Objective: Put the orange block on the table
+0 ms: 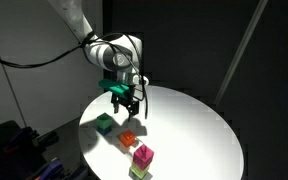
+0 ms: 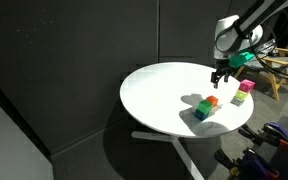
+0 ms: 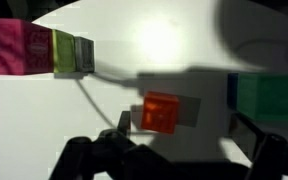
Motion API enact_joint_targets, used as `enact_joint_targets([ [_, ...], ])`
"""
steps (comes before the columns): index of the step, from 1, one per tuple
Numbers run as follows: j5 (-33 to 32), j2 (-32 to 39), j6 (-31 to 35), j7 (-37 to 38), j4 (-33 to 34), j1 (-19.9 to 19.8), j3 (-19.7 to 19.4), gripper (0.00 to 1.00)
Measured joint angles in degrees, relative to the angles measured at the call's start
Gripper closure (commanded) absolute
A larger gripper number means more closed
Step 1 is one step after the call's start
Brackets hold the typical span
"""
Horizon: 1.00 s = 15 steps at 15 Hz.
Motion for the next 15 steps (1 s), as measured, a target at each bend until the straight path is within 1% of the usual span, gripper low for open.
enact_joint_targets([
  [3, -1.4, -1.4, -0.1, 1.5, -1.2, 1.4, 0.0, 0.0],
  [7, -3.7, -4.3, -1.6, 3.6, -3.3, 2.0, 0.0, 0.0],
  [15, -6.3, -13.5, -12.8, 5.4, -7.0, 1.8, 0.0, 0.0],
])
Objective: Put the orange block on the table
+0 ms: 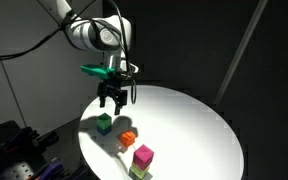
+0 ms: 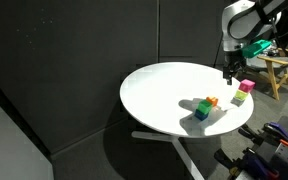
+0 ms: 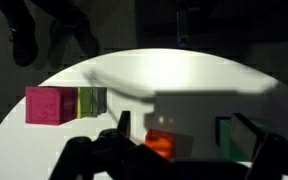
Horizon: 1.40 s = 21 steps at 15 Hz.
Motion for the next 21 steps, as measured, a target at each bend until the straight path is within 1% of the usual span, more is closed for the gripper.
enact_joint_targets([
  [4, -0.2, -6.9, -3.3, -0.9, -2.7, -1.1, -0.2, 0.0],
  [9, 0.2, -15.9, -3.3, -5.2, -6.9, -2.5, -0.9, 0.0],
  [11, 1.7, -18.9, -3.2, -7.2, -8.4, -2.6, -1.2, 0.0],
  [18, 7.6, -25.6, -3.0, -14.3, -12.0, -2.5, -2.2, 0.0],
  [21, 8.6, -27.4, -3.1, -17.5, -13.0, -2.5, -3.0, 0.0],
])
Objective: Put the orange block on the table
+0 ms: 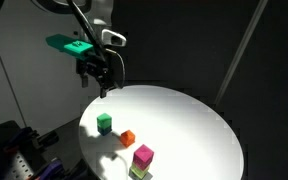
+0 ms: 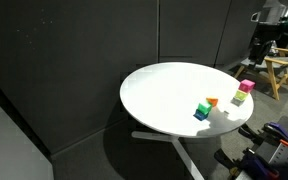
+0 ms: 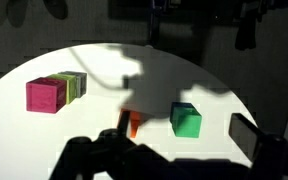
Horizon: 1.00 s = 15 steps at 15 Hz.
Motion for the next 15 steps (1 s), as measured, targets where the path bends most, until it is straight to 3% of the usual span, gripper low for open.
enact_joint_targets([
  [15, 0.1, -2.2, 0.0, -3.6, -1.3, 0.0, -1.2, 0.0],
])
